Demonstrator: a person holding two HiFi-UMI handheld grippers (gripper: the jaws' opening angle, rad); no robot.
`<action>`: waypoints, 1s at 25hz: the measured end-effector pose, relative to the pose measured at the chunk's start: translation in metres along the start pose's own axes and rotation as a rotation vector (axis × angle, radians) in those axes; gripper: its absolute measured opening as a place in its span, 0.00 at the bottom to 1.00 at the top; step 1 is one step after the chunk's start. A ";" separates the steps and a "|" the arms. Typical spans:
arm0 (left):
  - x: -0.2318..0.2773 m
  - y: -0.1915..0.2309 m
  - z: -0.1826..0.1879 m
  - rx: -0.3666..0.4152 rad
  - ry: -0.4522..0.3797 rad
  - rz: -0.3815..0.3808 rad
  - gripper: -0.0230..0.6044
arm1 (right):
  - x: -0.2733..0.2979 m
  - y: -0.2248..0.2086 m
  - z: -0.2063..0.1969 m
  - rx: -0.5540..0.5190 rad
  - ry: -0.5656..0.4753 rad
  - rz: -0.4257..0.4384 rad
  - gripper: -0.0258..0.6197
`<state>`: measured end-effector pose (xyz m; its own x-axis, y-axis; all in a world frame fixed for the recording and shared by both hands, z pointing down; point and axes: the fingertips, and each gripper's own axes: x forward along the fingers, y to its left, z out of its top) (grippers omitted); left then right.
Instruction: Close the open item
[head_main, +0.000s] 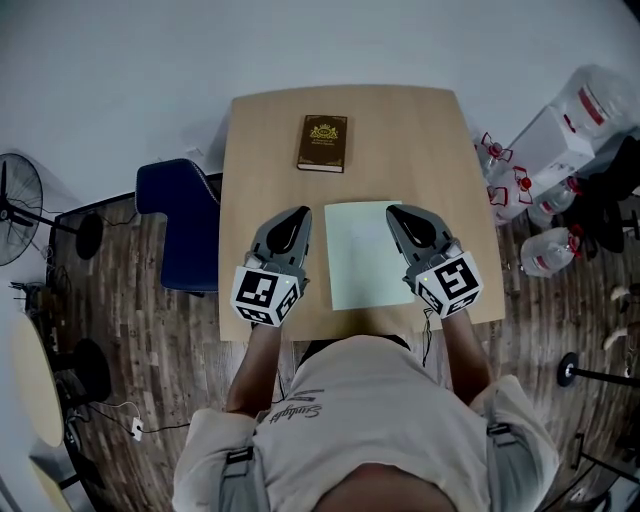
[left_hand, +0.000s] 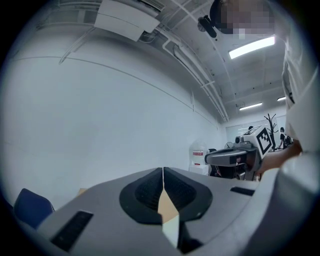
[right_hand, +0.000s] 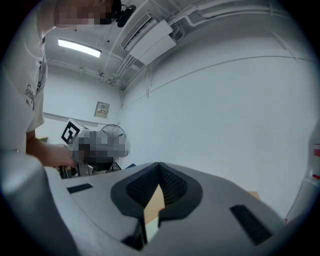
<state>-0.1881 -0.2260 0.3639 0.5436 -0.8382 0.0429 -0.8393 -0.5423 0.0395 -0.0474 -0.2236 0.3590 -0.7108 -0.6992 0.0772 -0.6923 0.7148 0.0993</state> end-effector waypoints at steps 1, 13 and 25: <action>-0.001 0.001 0.004 0.004 -0.011 0.003 0.06 | 0.000 0.000 0.002 0.000 -0.006 -0.005 0.02; -0.004 0.013 0.020 0.032 -0.050 0.023 0.06 | -0.004 -0.002 0.026 -0.018 -0.088 -0.071 0.02; 0.000 0.013 0.007 0.038 -0.011 0.029 0.06 | -0.005 -0.003 0.008 0.018 -0.061 -0.079 0.02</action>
<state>-0.1994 -0.2335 0.3575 0.5189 -0.8542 0.0328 -0.8546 -0.5192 0.0000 -0.0425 -0.2221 0.3503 -0.6596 -0.7515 0.0092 -0.7484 0.6579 0.0843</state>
